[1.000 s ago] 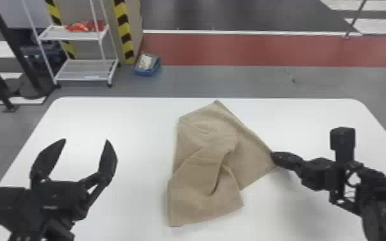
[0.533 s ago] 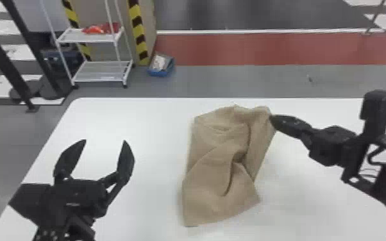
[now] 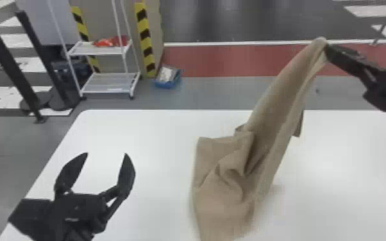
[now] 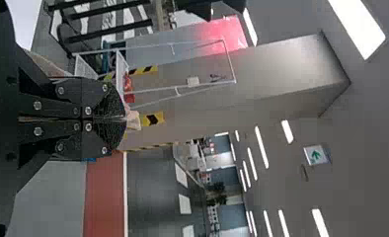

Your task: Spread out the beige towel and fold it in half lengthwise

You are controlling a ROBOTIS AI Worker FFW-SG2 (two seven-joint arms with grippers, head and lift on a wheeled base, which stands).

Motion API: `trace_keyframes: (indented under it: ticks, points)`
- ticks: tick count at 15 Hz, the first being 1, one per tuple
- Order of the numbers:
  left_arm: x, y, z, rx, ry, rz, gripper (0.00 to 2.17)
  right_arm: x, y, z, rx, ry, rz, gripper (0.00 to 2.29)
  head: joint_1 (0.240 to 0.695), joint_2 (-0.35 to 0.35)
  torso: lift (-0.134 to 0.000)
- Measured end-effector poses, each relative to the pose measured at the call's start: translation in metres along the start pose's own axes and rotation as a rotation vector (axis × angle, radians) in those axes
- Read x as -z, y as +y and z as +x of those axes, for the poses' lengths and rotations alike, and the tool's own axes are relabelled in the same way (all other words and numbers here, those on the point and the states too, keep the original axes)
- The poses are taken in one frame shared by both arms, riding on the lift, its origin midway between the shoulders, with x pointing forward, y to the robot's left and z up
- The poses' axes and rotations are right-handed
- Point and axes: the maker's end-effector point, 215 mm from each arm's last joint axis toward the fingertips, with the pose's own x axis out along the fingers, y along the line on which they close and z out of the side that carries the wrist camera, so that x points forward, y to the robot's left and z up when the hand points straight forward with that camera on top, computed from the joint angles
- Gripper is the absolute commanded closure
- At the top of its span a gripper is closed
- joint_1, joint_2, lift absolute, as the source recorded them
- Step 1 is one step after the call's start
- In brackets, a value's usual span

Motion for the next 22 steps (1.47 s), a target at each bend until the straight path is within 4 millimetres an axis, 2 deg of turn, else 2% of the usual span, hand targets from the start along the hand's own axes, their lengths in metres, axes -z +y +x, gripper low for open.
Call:
trace_keyframes:
  ticks: [2,3,4,5,7,9,11,14,17,19,22]
  points:
    - [0.000,0.001,0.001,0.005,-0.004,-0.008,0.12,0.018,-0.059,-0.036,0.099,-0.003,0.026,1.36,0.648,-0.042,-0.124]
    - [0.000,-0.001,0.002,0.011,-0.005,-0.012,0.12,0.032,-0.083,-0.055,0.151,0.009,0.033,1.36,0.661,-0.072,-0.124]
    - [0.001,-0.003,0.003,0.017,-0.005,-0.014,0.12,0.049,-0.104,-0.072,0.198,0.029,0.033,1.36,0.690,-0.124,-0.124]
    - [0.002,-0.005,0.004,0.021,-0.004,-0.016,0.12,0.071,-0.125,-0.091,0.250,0.056,0.033,1.36,0.695,-0.146,-0.124]
    - [0.004,-0.009,0.006,0.035,-0.002,-0.016,0.12,0.113,-0.150,-0.121,0.308,0.108,0.040,1.36,0.695,-0.183,-0.124]
    - [0.009,-0.014,0.009,0.061,0.010,-0.018,0.12,0.151,-0.157,-0.142,0.333,0.176,0.030,1.36,0.695,-0.208,-0.124]
    - [0.020,-0.023,0.016,0.099,0.042,-0.026,0.12,0.178,-0.156,-0.155,0.349,0.236,0.003,1.36,0.695,-0.219,-0.124]
    - [0.052,-0.048,0.045,0.174,0.135,-0.054,0.12,0.207,-0.142,-0.166,0.335,0.285,-0.004,1.36,0.695,-0.229,-0.124]
    - [0.083,-0.090,0.082,0.245,0.212,-0.082,0.14,0.220,-0.134,-0.178,0.329,0.302,-0.015,1.36,0.695,-0.256,-0.124]
    - [0.100,-0.126,0.104,0.312,0.253,-0.099,0.16,0.223,-0.129,-0.186,0.328,0.304,-0.024,1.36,0.695,-0.281,-0.124]
    - [0.118,-0.166,0.122,0.377,0.301,-0.119,0.21,0.223,-0.121,-0.191,0.315,0.301,-0.027,1.36,0.695,-0.323,-0.124]
